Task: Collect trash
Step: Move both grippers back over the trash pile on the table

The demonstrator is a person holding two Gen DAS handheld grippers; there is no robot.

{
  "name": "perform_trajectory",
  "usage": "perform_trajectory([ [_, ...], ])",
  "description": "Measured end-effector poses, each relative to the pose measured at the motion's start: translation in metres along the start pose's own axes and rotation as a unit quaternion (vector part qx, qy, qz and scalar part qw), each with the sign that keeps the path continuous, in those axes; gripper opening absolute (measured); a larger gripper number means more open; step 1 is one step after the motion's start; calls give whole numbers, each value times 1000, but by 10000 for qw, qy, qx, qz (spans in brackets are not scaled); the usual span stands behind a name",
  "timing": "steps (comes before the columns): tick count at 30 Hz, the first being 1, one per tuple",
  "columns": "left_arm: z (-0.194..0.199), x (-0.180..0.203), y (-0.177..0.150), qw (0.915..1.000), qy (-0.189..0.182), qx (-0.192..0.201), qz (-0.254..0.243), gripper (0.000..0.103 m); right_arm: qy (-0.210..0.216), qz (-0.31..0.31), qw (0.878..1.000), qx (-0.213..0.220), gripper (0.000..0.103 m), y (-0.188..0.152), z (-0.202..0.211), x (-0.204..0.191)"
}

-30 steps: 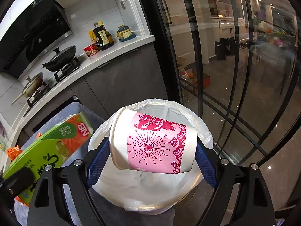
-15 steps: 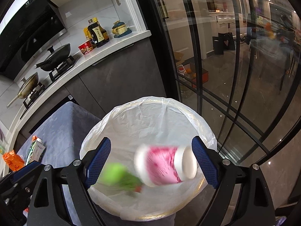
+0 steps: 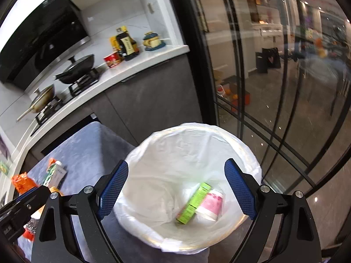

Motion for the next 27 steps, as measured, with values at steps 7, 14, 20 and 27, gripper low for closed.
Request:
perform_trajectory([
  [7,27,-58,-13,9973,558,141,445,67,315,405,9987,5,86,-11,14,-46],
  [14,56,-122,-34,9905,1042,210,876,72,701,721,9948,-170,86,-33,17,-97],
  [20,77,-178,-50,9816,1432,214,1246,73,994,1014,9893,-336,86,-55,21,-140],
  [27,95,-253,-71,9653,1918,145,1765,73,1309,1363,9807,-491,86,-76,20,-197],
])
Point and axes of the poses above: each gripper's, at about its wrist camera, not at the fingertips, and z roughly against the way its jaws point, x to its right, y to its top, the point moved 3 cm from there along -z, roughly the way its jaws point, and after that the axes turned 1 degree about y, right-handed, at the moved point
